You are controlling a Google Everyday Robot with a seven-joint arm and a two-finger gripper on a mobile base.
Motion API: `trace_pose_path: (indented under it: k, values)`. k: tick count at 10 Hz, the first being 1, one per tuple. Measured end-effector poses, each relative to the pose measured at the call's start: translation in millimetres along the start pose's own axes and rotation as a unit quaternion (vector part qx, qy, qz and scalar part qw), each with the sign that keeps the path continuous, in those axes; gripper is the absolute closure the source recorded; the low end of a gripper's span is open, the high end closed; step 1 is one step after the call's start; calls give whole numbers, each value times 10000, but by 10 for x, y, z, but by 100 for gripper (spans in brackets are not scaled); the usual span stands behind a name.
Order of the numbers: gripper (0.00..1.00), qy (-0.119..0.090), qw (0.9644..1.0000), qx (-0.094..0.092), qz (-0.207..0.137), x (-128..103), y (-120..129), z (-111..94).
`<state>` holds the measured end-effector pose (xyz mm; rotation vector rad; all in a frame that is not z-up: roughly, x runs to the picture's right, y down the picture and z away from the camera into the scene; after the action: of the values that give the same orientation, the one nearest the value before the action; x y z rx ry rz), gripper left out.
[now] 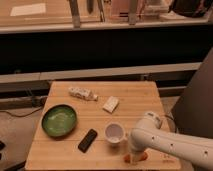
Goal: Place the pepper in the ceramic cup
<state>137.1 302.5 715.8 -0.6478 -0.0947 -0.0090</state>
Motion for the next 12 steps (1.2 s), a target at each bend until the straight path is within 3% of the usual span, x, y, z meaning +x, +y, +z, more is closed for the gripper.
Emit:
trace_pose_path:
  k: [6,12]
  values:
    - [20,50,10000,-12,11,196,108,73]
    - [20,-128,9997,-202,-8,287,167,247]
